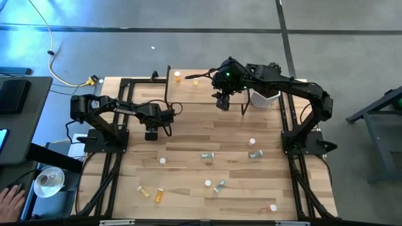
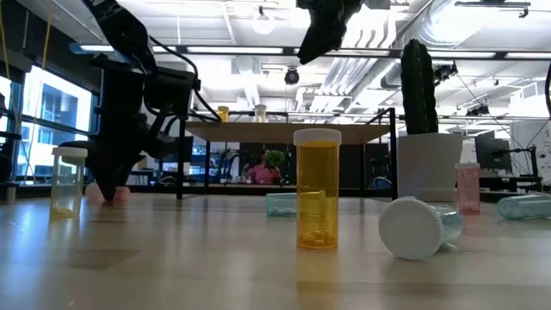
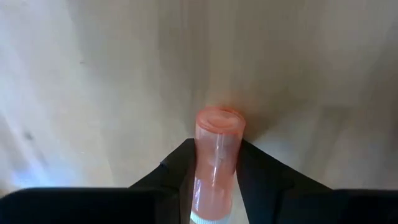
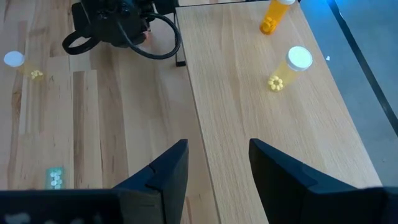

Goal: Pick and place medicine bottles onto shelf by color
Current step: Put the top left pink pill bottle on the shelf

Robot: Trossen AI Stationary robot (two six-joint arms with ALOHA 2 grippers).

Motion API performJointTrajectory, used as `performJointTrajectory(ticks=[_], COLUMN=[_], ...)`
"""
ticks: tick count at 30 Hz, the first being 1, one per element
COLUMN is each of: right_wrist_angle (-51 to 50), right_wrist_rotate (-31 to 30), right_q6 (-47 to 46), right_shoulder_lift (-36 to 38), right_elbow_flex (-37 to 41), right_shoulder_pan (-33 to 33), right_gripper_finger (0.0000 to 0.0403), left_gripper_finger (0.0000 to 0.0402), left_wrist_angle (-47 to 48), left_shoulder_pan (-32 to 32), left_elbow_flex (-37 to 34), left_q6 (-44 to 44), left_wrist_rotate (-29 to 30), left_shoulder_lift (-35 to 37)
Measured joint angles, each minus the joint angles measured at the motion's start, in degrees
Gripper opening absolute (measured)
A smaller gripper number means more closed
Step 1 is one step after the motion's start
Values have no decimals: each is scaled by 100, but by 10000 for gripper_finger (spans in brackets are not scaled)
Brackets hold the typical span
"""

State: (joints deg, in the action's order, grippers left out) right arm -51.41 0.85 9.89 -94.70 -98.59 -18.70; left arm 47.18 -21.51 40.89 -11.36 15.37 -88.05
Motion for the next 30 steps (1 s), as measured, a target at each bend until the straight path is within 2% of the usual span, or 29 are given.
performJointTrajectory(ticks=[7,13,16,21,26,30], right_wrist_angle=[-4,-179,-389,-694,-985,-1006], right_wrist_rotate=[-1,-3,92,252,263,265], right_q6=[47,331,511,800,1301,1768], right_shoulder_lift=[6,114,140,122,98,98], right_elbow_flex=[0,-2,-2,-2,-2,-2], right_shoulder_pan=[0,79,203,555,1037,1424], right_gripper_finger=[161,161,161,161,161,161], left_gripper_finger=[92,92,92,92,92,92], left_wrist_angle=[49,-35,-222,-820,-1807,-2561], left_shoulder_pan=[36,133,176,180,176,180], left_elbow_flex=[278,540,693,949,994,994], left_q6=[597,1587,2138,2991,3762,4449], left_wrist_rotate=[-890,-1289,-1671,-2582,-3552,-4108], left_shoulder_lift=[475,765,820,837,837,837])
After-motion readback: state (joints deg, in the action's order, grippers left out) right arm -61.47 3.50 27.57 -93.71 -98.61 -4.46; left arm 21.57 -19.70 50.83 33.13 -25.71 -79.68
